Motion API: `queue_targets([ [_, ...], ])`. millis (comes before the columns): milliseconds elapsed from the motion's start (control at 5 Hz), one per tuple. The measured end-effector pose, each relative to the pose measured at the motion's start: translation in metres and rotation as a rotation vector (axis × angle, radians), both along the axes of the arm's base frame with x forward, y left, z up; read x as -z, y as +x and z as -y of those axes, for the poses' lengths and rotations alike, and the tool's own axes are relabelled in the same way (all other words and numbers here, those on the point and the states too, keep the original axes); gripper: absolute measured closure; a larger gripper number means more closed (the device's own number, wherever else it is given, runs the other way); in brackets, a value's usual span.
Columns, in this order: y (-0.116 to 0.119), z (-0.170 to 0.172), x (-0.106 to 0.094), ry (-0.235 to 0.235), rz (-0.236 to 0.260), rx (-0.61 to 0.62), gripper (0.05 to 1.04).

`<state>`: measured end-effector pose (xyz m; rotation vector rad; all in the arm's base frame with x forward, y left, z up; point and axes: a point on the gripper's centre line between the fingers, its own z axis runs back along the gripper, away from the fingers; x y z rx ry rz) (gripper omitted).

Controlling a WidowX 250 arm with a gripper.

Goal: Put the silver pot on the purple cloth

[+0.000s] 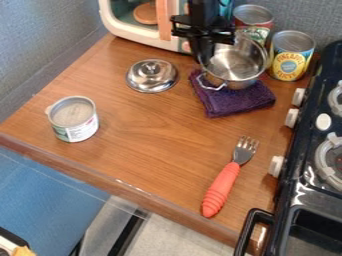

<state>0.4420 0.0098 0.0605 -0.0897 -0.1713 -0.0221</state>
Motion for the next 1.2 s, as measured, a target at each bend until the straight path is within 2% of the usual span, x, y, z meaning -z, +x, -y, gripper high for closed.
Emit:
queue_targets([
  [200,-0.001,-0.001,0.006,0.024,-0.006,0.003,1.009],
  [400,-0.013,-0.003,0.02,0.043,-0.036,0.005,0.98],
  [600,-0.021,-0.004,0.026,0.081,-0.063,0.01,0.805],
  [800,-0.022,-0.006,0.009,0.112,-0.044,0.022,0.528],
  [1000,-0.026,-0.008,-0.023,0.136,0.02,0.032,0.224],
  [1200,-0.036,-0.012,-0.056,0.144,0.077,0.037,0.071],
])
